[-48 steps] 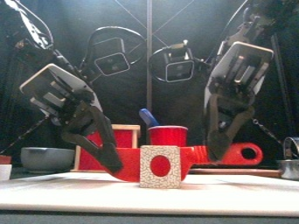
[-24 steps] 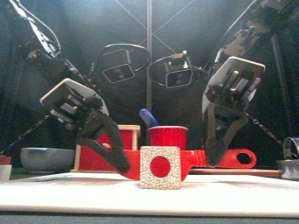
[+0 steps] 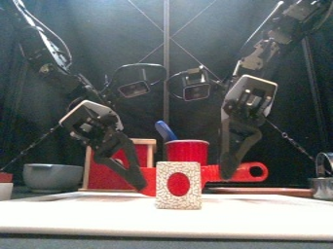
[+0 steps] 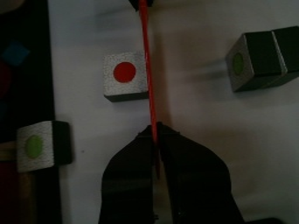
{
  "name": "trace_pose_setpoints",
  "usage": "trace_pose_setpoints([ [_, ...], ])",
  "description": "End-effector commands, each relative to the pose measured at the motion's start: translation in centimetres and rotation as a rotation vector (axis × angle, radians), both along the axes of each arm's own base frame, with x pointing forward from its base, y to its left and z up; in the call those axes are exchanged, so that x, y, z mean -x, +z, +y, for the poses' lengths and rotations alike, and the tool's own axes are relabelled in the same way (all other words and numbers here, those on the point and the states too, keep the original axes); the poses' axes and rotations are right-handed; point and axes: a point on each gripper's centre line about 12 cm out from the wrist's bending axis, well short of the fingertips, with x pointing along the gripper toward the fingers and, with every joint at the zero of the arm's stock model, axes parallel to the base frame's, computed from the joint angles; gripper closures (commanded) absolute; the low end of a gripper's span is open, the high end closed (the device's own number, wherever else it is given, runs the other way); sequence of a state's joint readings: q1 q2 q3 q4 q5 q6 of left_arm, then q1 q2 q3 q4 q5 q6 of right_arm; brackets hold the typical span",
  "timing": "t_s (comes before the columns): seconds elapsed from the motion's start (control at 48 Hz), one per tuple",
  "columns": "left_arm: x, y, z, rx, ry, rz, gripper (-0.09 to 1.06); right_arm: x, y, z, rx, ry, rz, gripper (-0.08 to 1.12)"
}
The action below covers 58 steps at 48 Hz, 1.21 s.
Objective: Cut the sushi into 4 pieces with the knife
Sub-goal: Cut the sushi into 4 pieces
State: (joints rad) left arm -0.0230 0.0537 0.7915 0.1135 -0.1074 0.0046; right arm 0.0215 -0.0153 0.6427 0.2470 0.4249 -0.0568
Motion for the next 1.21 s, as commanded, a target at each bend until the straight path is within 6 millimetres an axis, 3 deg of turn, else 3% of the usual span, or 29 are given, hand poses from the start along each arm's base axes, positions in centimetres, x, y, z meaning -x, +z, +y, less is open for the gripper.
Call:
trace_pose_setpoints([
  [0.021, 0.1, 3.1, -1.0, -0.004, -0.036, -0.088, 0.56, -0.2, 3.2, 1.1, -0.015, 0.025, -0.08, 0.81],
  [0.146, 0.7, 4.2, -3.8, 0.004, -0.112, -0.12, 0.56, 0.0, 3.8, 2.9, -0.038, 0.059, -0.091, 0.81],
  [0.25, 0.9, 4.1, -5.8, 0.019, -0.158, -0.112, 0.56, 0.1, 3.7, 3.9, -0.051, 0.079, -0.082, 0.81],
  [0.542, 1.0, 2.0, -8.1, 0.108, -0.124, -0.045, 0.56, -0.1, 2.7, 5.4, -0.082, 0.089, -0.056, 0.81],
  [0.75, 1.0, 0.9, -8.8, 0.119, -0.122, -0.013, 0.56, -0.5, 1.4, 5.9, -0.086, 0.093, -0.025, 0.81],
  [1.208, 1.1, -1.0, -9.2, 0.135, -0.103, 0.043, 0.56, -0.8, 0.7, 6.7, -0.11, 0.086, -0.015, 0.81],
])
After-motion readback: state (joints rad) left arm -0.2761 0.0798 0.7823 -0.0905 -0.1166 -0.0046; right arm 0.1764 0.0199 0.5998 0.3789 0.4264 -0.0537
